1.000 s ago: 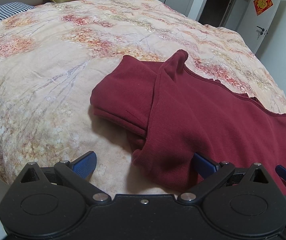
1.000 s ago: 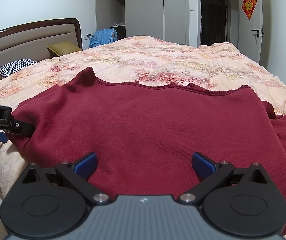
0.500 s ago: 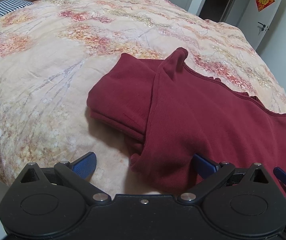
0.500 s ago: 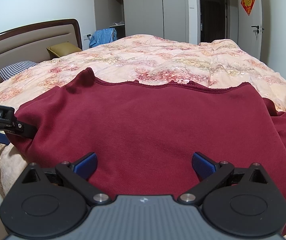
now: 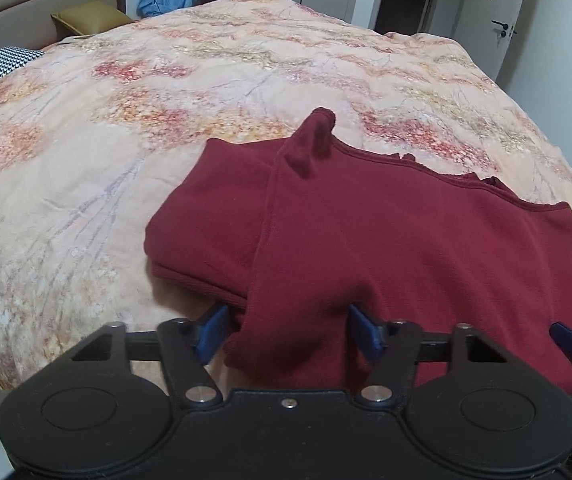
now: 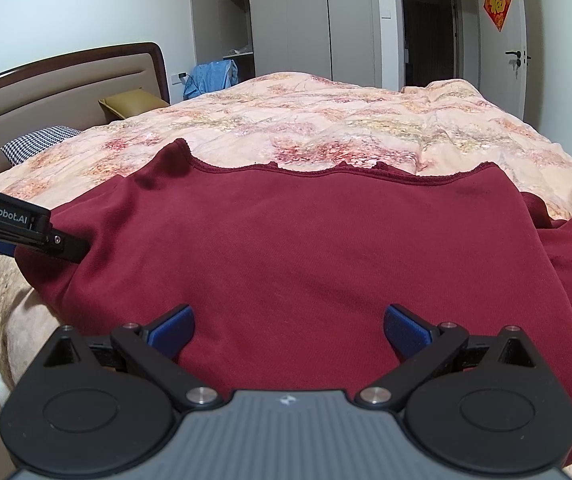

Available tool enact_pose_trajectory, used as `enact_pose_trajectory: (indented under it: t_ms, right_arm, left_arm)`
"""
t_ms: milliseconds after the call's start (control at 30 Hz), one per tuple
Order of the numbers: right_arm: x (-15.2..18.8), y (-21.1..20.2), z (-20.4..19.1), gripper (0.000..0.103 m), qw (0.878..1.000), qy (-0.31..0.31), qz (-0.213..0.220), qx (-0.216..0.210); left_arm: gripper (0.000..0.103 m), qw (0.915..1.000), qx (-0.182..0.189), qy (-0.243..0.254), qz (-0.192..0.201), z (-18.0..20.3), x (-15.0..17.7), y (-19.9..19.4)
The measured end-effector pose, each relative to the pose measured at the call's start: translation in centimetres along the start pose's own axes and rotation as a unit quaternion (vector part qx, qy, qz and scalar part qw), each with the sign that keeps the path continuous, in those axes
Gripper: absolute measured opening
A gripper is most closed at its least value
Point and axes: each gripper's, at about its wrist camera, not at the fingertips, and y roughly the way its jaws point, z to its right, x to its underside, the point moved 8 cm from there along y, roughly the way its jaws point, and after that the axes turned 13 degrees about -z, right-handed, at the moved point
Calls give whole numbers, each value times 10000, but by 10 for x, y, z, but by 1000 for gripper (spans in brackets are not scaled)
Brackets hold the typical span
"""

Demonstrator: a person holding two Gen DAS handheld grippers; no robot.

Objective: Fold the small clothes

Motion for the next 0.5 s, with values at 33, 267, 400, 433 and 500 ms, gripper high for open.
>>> enact_pose_trajectory:
  t_ms: [33, 267, 400, 433, 500]
  right_arm:
    - [0, -1, 0, 103, 10000, 2, -3, -4]
    - [0, -2, 2, 103, 10000, 19, 0, -11]
    - [0, -19, 4, 103, 9998, 61, 197, -43]
    - [0, -23, 5, 103, 9997, 24, 256, -37]
    - [1, -34, 7, 103, 9993, -71, 370, 39]
  left_arm:
    - [61, 10000, -6, -4, 0, 0, 0, -1]
    - [44, 9999, -67, 64, 87, 3, -1, -4]
    - [32, 9997, -94, 93, 190, 5, -3, -7]
    - [31, 9997, -95, 91, 204, 5, -3, -8]
    - [27, 9996, -110, 99, 245, 7, -5, -9]
